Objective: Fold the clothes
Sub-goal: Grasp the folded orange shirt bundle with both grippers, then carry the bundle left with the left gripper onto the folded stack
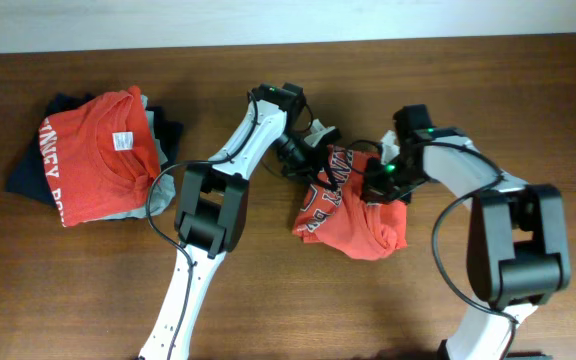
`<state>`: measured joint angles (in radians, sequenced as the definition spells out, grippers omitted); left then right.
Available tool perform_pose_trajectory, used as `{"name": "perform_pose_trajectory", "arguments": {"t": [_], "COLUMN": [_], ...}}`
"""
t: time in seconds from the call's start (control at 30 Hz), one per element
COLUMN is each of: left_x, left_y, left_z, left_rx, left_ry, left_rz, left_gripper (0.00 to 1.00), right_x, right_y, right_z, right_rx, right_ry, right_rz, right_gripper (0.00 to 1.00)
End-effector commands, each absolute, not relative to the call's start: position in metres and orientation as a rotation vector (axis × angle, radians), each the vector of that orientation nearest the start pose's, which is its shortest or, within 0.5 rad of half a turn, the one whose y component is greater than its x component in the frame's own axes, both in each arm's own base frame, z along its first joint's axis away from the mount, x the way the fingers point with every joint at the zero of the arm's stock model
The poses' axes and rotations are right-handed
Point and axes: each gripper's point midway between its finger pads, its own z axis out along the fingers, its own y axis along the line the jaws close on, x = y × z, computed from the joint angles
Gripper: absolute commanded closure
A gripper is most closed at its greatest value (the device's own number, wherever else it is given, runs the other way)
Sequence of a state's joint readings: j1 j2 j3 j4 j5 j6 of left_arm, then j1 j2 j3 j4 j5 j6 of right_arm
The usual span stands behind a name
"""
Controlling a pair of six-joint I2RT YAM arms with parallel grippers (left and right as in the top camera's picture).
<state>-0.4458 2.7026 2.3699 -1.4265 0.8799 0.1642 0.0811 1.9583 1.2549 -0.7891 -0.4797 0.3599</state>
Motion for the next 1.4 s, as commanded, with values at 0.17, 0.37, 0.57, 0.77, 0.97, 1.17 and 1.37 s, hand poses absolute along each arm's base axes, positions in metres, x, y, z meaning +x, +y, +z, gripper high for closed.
{"name": "perform_pose_trajectory", "arguments": {"t": [0.17,0.37,0.57,0.77,0.97,1.17,1.37], "left_x": [0.423,0.443,0.463,0.469,0.450,0.428,0.414], "left_y": [-0.253,-0.202,-0.101,0.041,0.126,0.172,0.188], "left_z": [0.093,0.178,0.234,0.229,0.210,0.139,0.092], "left_rx": [0.689,0.608,0.314,-0.070,-0.256,-0.439,-0.571], "left_ry": [2.981,2.840,2.737,2.737,2.758,2.868,2.896], "left_rz": [-1.124,-0.929,-0.829,-0.637,-0.550,-0.577,-0.618], "left_gripper": [0.99,0.99,0.99,0.99,0.99,0.96,0.13], "right_x": [0.375,0.377,0.374,0.373,0.374,0.375,0.374], "right_y": [0.041,0.036,0.036,0.036,0.036,0.036,0.036], "right_z": [0.108,0.131,0.130,0.129,0.130,0.130,0.130], "right_rx": [0.492,0.475,0.481,0.483,0.525,0.533,0.533], "right_ry": [2.799,2.731,2.743,2.745,2.742,2.735,2.739], "right_rz": [0.698,0.685,0.686,0.687,0.694,0.695,0.695], "right_gripper": [0.95,0.95,0.95,0.95,0.95,0.95,0.85]}}
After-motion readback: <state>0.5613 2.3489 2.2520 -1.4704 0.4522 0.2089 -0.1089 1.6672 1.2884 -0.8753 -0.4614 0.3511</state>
